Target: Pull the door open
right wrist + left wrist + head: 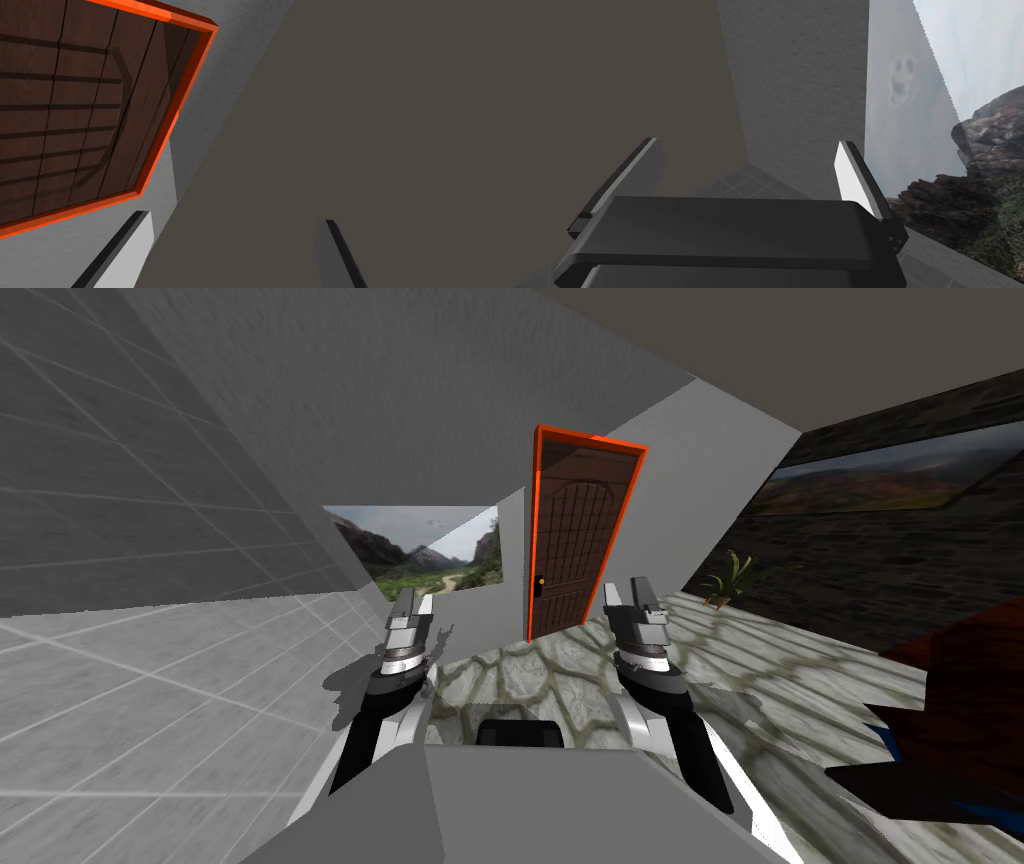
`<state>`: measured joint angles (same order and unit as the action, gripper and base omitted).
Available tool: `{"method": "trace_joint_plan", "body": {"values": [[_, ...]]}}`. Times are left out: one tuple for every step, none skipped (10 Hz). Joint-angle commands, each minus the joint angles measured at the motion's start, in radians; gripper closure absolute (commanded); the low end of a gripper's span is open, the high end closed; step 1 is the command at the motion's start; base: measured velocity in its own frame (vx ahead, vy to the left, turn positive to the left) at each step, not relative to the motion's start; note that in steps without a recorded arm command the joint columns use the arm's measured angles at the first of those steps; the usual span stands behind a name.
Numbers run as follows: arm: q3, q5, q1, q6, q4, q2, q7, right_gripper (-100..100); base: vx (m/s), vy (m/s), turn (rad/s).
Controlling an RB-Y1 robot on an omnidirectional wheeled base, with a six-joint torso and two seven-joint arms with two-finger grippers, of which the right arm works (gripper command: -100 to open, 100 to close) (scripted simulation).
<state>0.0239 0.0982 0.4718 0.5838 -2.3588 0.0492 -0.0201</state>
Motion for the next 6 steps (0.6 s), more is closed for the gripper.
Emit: {"method": "trace_joint_plan", "body": {"values": [[-0.007,-0.036,-0.006,-0.005,0.029,0.012,-0.035,-100,0.034,-0.035,0.136],[-0.01,-0.049,-0.008,-0.007,0.039,0.016,-0.047,-100,0.073,-0.036,0.097],[-0.014,-0.066,-0.011,-0.009,0.052,0.021,-0.063,-100,0.095,-0.036,0.065],[-0.017,-0.085,-0.014,-0.012,0.066,0.027,-0.081,-100,0.095,-0.037,0.072],[-0.021,-0.103,-0.017,-0.015,0.081,0.032,-0.099,-100,0.077,-0.043,0.086],[-0.026,-0.126,-0.021,-0.018,0.099,0.039,-0.121,-100,0.07,-0.051,0.11]]}}
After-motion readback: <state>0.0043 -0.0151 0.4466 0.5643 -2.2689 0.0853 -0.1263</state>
